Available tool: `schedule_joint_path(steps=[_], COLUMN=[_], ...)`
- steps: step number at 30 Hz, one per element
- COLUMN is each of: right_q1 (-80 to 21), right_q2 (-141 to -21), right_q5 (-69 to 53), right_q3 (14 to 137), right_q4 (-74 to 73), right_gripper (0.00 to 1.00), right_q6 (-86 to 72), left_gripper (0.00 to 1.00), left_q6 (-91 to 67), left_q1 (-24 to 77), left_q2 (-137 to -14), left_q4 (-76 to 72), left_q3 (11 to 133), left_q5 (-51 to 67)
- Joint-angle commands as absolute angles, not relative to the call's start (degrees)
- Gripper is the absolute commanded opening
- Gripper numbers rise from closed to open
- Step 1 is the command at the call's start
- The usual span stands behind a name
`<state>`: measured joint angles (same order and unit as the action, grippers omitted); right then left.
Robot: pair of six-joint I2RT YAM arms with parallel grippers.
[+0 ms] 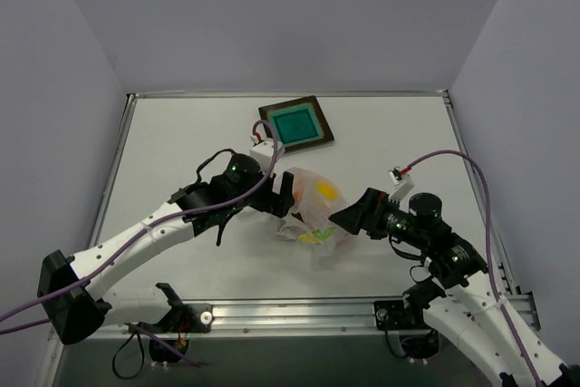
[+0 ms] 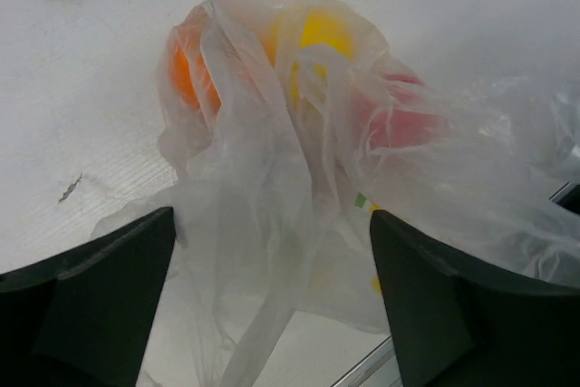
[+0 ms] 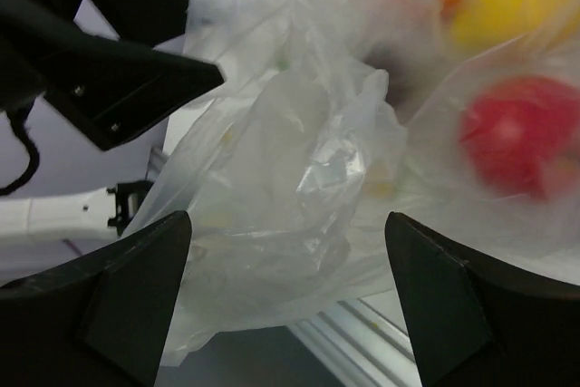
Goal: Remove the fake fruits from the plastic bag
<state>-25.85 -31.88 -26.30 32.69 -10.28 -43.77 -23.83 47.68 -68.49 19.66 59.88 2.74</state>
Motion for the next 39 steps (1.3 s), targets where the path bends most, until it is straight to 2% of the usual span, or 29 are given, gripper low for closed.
schedule_joint_path(steps=[1, 2, 3, 4, 5, 6, 7, 8, 12, 17, 19, 23, 27, 30, 33, 39], right_q1=[-36.95, -39.09, -40.85, -42.26, -43.84, -44.21, -44.3, -44.3, -44.21, -42.63, -41.66, -41.48, -41.4, -41.4, -41.4, -41.48], right_q2=[-35.14, -35.59, -36.47, -37.26, -38.83, -39.37, -39.98, -40.25, -42.62, -53.68, -60.34, -65.3, -61.8, -57.76, -53.19, -42.73], right_q5=[-18.39, -14.28, -12.5, -10.91, -8.29, -7.3, -6.25, -5.02, 3.04, 15.01, 19.14, 19.51, 19.43, 16.27, 12.84, 14.84], right_q3=[31.91, 31.73, 31.82, 31.82, 31.9, 31.64, 31.29, 30.42, 29.53, 34.09, 41.11, 55.08, 63.09, 64.16, 58.64, 44.84], right_q4=[-2.2, -0.98, -0.71, -0.79, -0.88, -0.88, -0.79, -0.88, -1.49, -1.41, -1.06, -0.62, -2.45, -7.2, -10.19, -11.95], right_gripper=[0.81, 0.59, 0.48, 0.37, 0.27, 0.13, 0.07, 0.02, 0.0, 0.0, 0.0, 0.0, 0.0, 0.0, 0.0, 0.0], right_q6=[-47.54, -47.81, -47.9, -47.9, -47.64, -47.46, -47.2, -46.41, -42.81, -32.63, -27.26, -20.05, -16.18, -16.87, -20.29, -27.15], left_gripper=[0.78, 0.62, 0.62, 0.42, 0.32, 0.23, 0.07, 0.03, 0.02, 0.02, 0.02, 0.02, 0.02, 0.02, 0.02, 0.02], left_q6=[-22.41, -22.5, -22.59, -22.85, -23.03, -23.2, -23.64, -23.99, -25.75, -29.7, -30.41, -31.02, -31.38, -32.78, -35.32, -38.84], left_q1=[47.99, 47.99, 47.99, 47.9, 47.81, 47.73, 47.64, 47.2, 44.4, 37.1, 34.99, 33.58, 33.14, 33.13, 32.87, 31.73], left_q2=[-69.78, -70.39, -70.66, -70.93, -71.01, -71.1, -70.93, -70.67, -67.25, -63.73, -61.71, -58.54, -57.31, -56.69, -56.16, -55.46], left_q4=[23.02, 23.46, 23.73, 24.25, 25.39, 25.92, 26.45, 26.63, 25.93, 26.11, 26.36, 27.86, 29.62, 29.18, 27.34, 24.09], left_q3=[63.28, 63.19, 63.11, 62.93, 62.93, 62.84, 62.58, 62.23, 60.12, 59.33, 60.9, 67.05, 71.54, 68.92, 64.0, 56.61], left_q5=[0.53, -1.3, -1.84, -2.72, -3.68, -5.78, -6.76, -7.55, -8.7, -6.34, -6.15, -7.56, -5.63, -4.05, -2.12, 0.0])
